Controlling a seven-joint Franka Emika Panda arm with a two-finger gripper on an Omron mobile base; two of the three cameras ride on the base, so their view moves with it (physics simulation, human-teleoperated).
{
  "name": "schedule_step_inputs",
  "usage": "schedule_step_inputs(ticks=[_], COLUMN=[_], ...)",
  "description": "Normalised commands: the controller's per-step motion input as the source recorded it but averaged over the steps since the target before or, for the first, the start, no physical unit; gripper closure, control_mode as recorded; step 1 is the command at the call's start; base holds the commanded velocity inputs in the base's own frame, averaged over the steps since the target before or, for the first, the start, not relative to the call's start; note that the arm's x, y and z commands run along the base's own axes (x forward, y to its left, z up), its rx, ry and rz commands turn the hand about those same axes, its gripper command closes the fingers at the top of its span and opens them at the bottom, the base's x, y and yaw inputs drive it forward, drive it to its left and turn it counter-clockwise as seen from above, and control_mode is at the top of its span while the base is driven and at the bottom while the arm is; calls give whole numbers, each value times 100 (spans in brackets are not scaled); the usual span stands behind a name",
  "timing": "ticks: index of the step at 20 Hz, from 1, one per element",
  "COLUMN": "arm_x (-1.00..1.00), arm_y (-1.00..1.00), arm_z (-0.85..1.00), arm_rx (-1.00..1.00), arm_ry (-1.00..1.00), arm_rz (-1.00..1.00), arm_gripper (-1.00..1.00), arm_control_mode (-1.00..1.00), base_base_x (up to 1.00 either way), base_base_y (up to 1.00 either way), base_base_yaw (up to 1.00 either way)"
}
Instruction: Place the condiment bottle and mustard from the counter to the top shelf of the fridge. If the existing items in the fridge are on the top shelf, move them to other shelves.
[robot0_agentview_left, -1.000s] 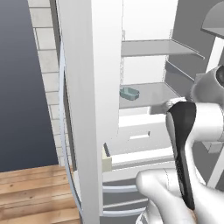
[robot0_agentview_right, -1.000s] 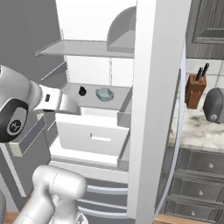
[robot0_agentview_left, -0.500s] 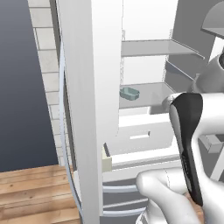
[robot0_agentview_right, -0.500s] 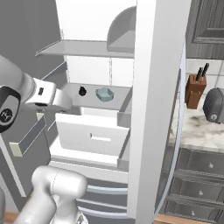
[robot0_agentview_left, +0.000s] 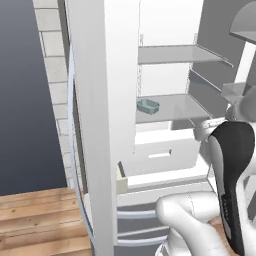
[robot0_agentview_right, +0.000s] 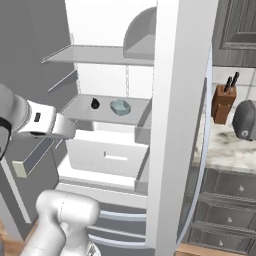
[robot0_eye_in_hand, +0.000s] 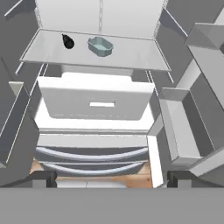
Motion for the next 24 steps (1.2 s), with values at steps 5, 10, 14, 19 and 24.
schedule_step_inputs(ticks=[5, 10, 14, 19, 24], arm_x=[0, 0, 0, 0, 0], arm_y=[0, 0, 0, 0, 0], arm_z=[0, 0, 0, 0, 0], arm_rx=[0, 0, 0, 0, 0], arm_ry=[0, 0, 0, 0, 0], arm_rz=[0, 0, 0, 0, 0], arm_gripper=[-100, -100, -100, -100, -100], arm_control_mode=[100, 100, 100, 100, 100], base_base_x=[-100, -100, -97, -31, 47], base_base_y=[-11, -17, -58, -92, -82], base_base_yaw=[7, 1, -19, -55, -52])
